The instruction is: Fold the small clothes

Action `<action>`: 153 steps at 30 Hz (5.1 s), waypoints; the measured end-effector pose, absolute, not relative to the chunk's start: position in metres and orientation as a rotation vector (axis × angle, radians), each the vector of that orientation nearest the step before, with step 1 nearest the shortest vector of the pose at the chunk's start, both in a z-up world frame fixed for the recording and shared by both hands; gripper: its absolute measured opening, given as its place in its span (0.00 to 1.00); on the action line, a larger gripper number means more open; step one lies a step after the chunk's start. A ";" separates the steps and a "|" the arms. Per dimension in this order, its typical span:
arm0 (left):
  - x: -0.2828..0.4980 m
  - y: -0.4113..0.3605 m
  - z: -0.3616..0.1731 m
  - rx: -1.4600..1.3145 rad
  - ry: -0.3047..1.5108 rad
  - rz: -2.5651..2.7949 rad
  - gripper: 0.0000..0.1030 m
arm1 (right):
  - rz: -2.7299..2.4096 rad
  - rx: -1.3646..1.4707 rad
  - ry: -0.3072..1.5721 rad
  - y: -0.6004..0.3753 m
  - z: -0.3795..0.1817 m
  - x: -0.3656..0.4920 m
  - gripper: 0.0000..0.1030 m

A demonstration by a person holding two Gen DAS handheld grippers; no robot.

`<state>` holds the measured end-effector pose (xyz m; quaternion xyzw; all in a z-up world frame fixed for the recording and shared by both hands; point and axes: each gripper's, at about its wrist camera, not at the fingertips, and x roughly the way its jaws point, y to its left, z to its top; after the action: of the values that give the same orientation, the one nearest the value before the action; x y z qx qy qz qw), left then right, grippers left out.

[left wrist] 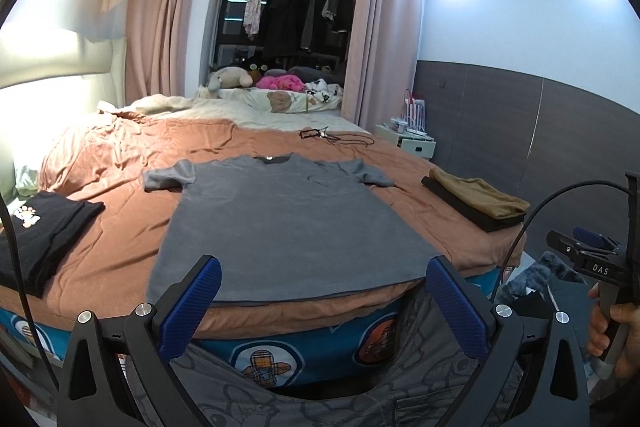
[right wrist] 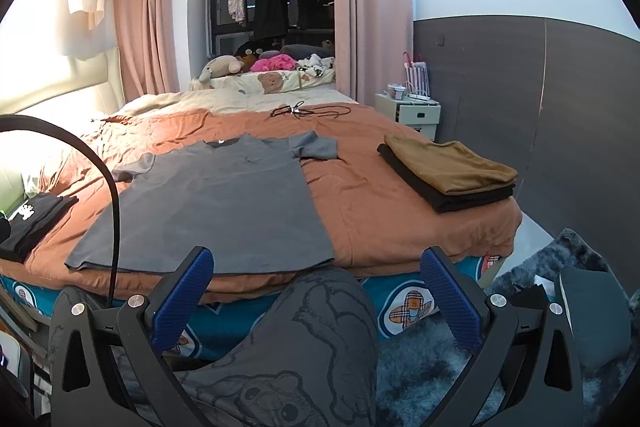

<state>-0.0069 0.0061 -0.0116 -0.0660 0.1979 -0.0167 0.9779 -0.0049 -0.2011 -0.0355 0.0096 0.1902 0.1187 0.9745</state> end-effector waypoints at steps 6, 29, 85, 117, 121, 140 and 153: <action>-0.007 0.005 -0.013 -0.143 0.395 -0.034 1.00 | 0.229 0.017 0.388 -0.201 -0.035 -0.004 1.00; -0.009 0.009 -0.012 -0.149 0.393 -0.032 1.00 | 0.229 0.009 0.391 -0.200 -0.036 -0.005 1.00; 0.103 0.121 -0.020 -0.263 0.506 0.166 1.00 | 0.416 -0.057 0.421 -0.107 -0.013 0.175 1.00; 0.217 0.283 -0.024 -0.465 0.592 0.366 1.00 | 0.710 -0.218 0.555 -0.011 0.026 0.339 1.00; 0.228 0.321 -0.030 -0.530 0.603 0.390 1.00 | 0.772 -0.234 0.569 0.010 0.027 0.358 1.00; 0.262 0.426 -0.069 -0.622 0.677 0.478 0.99 | 1.032 -0.416 0.596 0.172 0.007 0.432 0.96; 0.260 0.466 -0.093 -0.753 0.646 0.521 0.92 | 1.172 -0.568 0.631 0.319 -0.028 0.477 0.76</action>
<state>0.2595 0.4658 -0.0926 -0.3572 0.3064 0.2469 0.8471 0.4768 0.3192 -0.0275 -0.2597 0.2886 0.5364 0.7494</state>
